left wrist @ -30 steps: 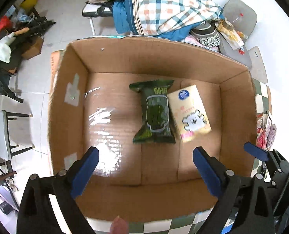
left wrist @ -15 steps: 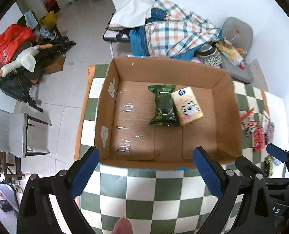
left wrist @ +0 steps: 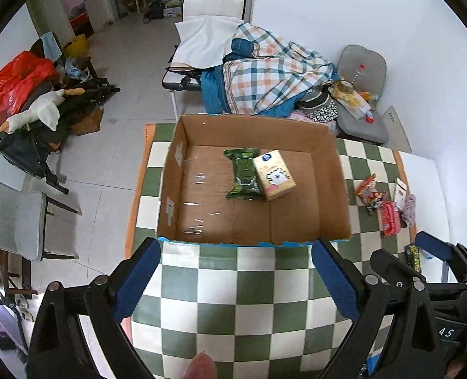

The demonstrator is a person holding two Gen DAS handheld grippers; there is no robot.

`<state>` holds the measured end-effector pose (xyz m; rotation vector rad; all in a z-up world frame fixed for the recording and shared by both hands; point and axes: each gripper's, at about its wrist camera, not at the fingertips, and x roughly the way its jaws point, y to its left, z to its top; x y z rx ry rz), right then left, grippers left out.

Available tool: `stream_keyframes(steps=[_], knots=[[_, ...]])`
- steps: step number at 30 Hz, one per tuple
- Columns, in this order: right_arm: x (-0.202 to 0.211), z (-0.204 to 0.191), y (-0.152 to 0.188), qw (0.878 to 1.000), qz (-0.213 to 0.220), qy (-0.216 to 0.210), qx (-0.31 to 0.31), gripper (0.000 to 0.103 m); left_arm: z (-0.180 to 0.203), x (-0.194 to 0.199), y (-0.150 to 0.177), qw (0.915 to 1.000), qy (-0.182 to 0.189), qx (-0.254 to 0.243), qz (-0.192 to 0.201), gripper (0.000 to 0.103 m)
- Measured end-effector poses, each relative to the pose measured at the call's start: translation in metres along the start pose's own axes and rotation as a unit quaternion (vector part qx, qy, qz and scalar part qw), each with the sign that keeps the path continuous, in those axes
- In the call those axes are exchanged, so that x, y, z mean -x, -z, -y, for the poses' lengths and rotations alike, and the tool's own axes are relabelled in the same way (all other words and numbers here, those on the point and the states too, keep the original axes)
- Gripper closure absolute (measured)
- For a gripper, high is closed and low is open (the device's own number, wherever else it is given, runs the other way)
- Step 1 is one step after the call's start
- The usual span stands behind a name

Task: Organize soft objects
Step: 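Move both tools back over the table toward the remaining packs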

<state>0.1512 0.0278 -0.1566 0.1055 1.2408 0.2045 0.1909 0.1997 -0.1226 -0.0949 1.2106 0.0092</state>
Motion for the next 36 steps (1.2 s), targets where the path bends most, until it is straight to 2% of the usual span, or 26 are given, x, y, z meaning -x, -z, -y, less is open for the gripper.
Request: stream_keyframes(steps=[3, 6, 9, 12, 15, 18, 21, 24, 26, 31, 36], knots=[[0.009, 0.02, 0.005, 1.0, 0.002, -0.012, -0.017, 0.0, 0.022, 0.003, 0.001, 1.0, -0.001, -0.008, 0.0, 0.005], [0.017, 0.061, 0.014, 0.999, 0.001, -0.012, -0.048, 0.0, 0.061, -0.004, -0.001, 0.9995, 0.018, -0.022, -0.012, 0.005], [0.023, 0.113, 0.025, 0.996, -0.004, 0.003, -0.084, 0.0, 0.105, -0.017, -0.004, 0.9982, 0.036, -0.038, -0.029, 0.005], [0.028, 0.183, 0.043, 0.991, -0.011, 0.036, -0.126, 0.0, 0.164, -0.04, -0.007, 0.995, 0.058, -0.06, -0.056, 0.005], [0.024, 0.253, 0.057, 0.984, -0.022, 0.07, -0.165, 0.0, 0.227, -0.076, -0.009, 0.9883, 0.085, -0.08, -0.098, 0.005], [0.009, 0.333, 0.074, 0.972, -0.049, 0.095, -0.209, 0.0, 0.294, -0.123, -0.009, 0.9769, 0.113, -0.1, -0.151, 0.005], [-0.012, 0.395, 0.089, 0.963, -0.079, 0.114, -0.229, 0.0, 0.348, -0.168, -0.007, 0.967, 0.112, -0.123, -0.193, 0.005], [-0.035, 0.439, 0.1, 0.957, -0.108, 0.118, -0.242, 0.0, 0.387, -0.21, -0.005, 0.959, 0.095, -0.138, -0.228, 0.005], [-0.05, 0.46, 0.106, 0.955, -0.125, 0.117, -0.244, 0.0, 0.402, -0.233, -0.004, 0.9548, 0.083, -0.146, -0.245, 0.005], [-0.093, 0.481, 0.116, 0.951, -0.161, 0.111, -0.24, 0.0, 0.425, -0.289, 0.001, 0.9434, 0.065, -0.138, -0.294, 0.005], [-0.127, 0.493, 0.126, 0.947, -0.192, 0.098, -0.24, 0.0, 0.433, -0.323, 0.005, 0.936, 0.052, -0.13, -0.323, 0.005]])
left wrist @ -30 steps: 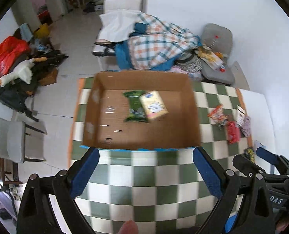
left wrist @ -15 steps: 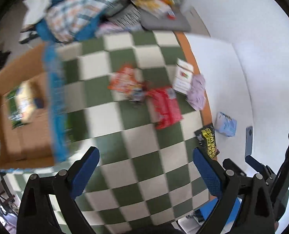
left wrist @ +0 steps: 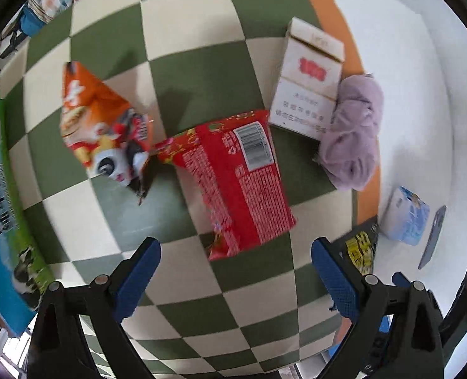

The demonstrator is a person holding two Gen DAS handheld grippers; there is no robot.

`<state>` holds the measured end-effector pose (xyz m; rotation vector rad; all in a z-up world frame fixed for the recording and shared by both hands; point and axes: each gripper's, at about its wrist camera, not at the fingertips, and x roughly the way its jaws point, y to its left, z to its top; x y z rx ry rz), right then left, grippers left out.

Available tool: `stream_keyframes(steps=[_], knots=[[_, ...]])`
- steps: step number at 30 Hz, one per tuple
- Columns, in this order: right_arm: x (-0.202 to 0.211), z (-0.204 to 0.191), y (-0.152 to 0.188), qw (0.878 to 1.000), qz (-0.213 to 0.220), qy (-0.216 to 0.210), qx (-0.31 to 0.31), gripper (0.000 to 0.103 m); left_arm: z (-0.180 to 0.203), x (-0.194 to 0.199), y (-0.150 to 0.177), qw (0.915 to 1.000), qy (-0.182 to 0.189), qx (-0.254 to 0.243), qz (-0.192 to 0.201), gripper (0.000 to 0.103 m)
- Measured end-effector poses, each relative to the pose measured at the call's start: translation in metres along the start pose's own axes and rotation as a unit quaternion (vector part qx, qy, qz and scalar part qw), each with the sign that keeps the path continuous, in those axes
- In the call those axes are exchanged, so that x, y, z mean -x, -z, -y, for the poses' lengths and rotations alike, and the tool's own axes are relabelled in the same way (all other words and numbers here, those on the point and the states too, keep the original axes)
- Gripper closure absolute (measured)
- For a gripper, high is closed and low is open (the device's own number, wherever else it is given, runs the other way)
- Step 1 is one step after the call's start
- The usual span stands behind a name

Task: Organize soft objects
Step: 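Move both tools back over the table toward the remaining packs, then grasp the red snack bag with the left tool while the right tool grasps the black shoe wipes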

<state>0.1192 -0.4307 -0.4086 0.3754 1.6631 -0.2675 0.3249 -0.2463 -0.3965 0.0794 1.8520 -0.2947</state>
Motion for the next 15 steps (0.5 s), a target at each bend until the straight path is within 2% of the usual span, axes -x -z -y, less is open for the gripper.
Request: stream_keyframes(steps=[9, 10, 12, 15], knots=[[-0.034, 0.005, -0.002, 1.0, -0.029, -0.007, -0.011, 0.0, -0.001, -0.035, -0.021, 0.9992, 0.003, 0.03, -0.028, 0.007], [-0.036, 0.005, -0.002, 0.999, -0.03, -0.007, -0.011, 0.0, 0.0, -0.039, -0.022, 0.9991, -0.005, 0.028, -0.03, 0.012], [-0.041, 0.004, -0.002, 0.999, -0.032, -0.004, -0.011, 0.0, 0.005, -0.039, -0.023, 0.9994, -0.021, 0.018, -0.022, 0.014], [-0.048, 0.001, -0.002, 0.999, -0.038, 0.0, -0.011, 0.005, 0.012, -0.039, -0.02, 0.9981, -0.062, 0.001, -0.005, 0.031]])
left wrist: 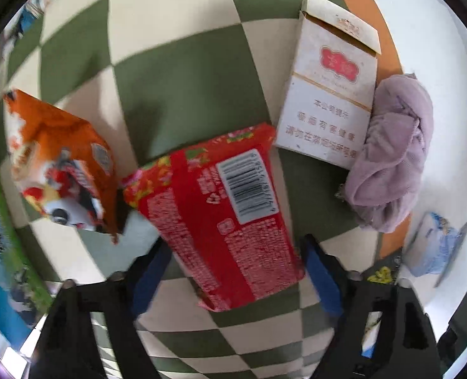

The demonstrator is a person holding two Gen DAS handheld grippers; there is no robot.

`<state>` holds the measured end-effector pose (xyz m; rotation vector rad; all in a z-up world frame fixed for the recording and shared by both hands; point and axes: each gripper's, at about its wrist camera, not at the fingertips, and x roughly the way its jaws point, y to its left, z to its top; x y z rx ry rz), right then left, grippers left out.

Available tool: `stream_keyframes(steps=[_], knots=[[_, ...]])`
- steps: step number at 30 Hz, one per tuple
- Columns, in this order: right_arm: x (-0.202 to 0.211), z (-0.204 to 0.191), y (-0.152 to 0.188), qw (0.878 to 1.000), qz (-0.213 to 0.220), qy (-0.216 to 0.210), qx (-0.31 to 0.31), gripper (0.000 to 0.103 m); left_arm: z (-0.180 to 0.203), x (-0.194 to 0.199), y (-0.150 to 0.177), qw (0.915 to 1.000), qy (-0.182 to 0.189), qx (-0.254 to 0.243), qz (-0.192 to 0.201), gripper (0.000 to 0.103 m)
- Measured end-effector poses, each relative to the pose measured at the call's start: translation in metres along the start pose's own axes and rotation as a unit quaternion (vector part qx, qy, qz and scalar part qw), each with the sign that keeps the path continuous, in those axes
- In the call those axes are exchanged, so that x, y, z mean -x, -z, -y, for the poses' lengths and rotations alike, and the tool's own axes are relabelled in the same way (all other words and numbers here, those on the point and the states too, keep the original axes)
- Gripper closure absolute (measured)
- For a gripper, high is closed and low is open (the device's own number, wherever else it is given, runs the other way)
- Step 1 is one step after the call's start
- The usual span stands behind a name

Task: Organize soft objects
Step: 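Grasp the red snack bag with the left tool while the right tool grasps the black shoe wipes, then carry both packs into the box and release them beside the others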

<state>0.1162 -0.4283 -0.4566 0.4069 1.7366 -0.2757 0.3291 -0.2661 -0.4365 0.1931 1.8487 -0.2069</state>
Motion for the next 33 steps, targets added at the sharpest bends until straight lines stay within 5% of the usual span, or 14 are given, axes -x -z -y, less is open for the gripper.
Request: stream_keyframes(steps=[3, 9, 18, 24, 29, 33], knots=[[-0.008, -0.007, 0.0, 1.0, 0.002, 0.016, 0.001, 0.015, 0.002, 0.003, 0.003, 0.9996, -0.024, -0.008, 0.014, 0.052], [0.001, -0.029, 0.012, 0.999, 0.034, 0.034, 0.011, 0.045, 0.004, 0.005, 0.023, 0.999, -0.03, -0.013, 0.032, 0.059], [0.029, -0.059, 0.049, 0.999, 0.036, -0.025, -0.003, 0.051, -0.008, 0.041, 0.104, 0.9965, 0.025, -0.028, 0.074, 0.06], [0.079, -0.105, 0.082, 0.996, 0.064, -0.063, 0.029, 0.051, -0.06, 0.1, 0.157, 0.989, 0.06, -0.031, 0.132, 0.06], [0.125, -0.162, 0.087, 0.988, 0.085, -0.108, 0.075, 0.051, -0.148, 0.168, 0.171, 0.9795, 0.103, 0.01, 0.173, 0.06], [0.169, -0.224, 0.095, 0.977, 0.106, -0.139, 0.121, 0.051, -0.22, 0.21, 0.194, 0.9705, 0.103, 0.048, 0.212, 0.06]])
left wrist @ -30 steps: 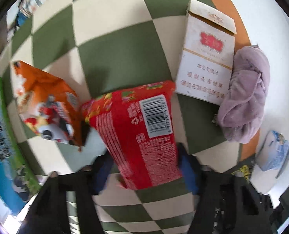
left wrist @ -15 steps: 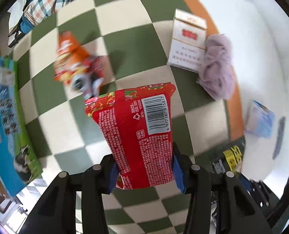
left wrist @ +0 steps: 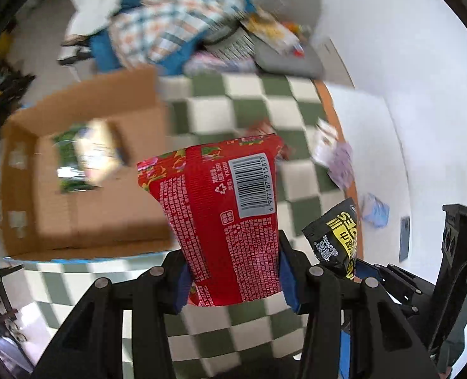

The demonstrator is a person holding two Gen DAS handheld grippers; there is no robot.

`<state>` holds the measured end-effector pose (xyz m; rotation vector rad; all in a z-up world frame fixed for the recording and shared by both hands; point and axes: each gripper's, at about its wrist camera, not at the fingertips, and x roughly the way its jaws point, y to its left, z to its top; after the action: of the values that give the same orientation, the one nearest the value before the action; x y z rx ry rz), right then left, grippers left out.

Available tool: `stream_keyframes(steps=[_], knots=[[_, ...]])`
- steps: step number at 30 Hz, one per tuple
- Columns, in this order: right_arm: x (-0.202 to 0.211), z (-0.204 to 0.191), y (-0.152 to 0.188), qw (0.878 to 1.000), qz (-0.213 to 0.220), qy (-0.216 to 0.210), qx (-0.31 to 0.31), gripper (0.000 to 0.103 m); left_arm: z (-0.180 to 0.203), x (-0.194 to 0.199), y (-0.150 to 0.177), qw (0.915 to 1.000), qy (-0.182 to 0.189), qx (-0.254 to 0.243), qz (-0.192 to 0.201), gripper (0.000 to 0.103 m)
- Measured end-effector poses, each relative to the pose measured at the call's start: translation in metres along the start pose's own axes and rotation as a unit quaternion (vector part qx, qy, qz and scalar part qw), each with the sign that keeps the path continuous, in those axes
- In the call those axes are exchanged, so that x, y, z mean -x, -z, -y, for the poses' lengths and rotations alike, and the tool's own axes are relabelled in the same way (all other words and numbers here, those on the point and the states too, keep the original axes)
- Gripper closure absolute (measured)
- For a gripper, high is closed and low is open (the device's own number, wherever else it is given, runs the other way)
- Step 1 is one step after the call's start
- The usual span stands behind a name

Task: Organize soft objects
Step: 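Carry both packs into the box and release them beside the others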

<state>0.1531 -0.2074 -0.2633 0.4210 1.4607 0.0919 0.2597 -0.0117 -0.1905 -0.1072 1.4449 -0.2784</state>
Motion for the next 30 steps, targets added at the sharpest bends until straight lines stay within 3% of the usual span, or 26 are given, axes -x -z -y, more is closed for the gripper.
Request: stream_keyframes(steps=[6, 14, 20, 30], knots=[[-0.009, -0.121, -0.025, 0.997, 0.013, -0.036, 0.063, 0.051, -0.105, 0.046, -0.011, 0.9969, -0.05, 0.044, 0.041, 0.06], [-0.059, -0.235, -0.068, 0.995, 0.018, -0.006, 0.102, 0.051, -0.215, 0.018, -0.041, 0.9905, -0.103, 0.088, 0.022, 0.06], [-0.114, -0.256, -0.106, 0.995, 0.002, 0.035, 0.092, 0.051, -0.266, -0.035, -0.074, 0.9887, -0.111, 0.099, -0.022, 0.06], [-0.189, -0.253, -0.151, 0.99, -0.013, 0.103, 0.096, 0.051, -0.287, -0.095, -0.101, 0.9871, -0.106, 0.089, -0.08, 0.059]])
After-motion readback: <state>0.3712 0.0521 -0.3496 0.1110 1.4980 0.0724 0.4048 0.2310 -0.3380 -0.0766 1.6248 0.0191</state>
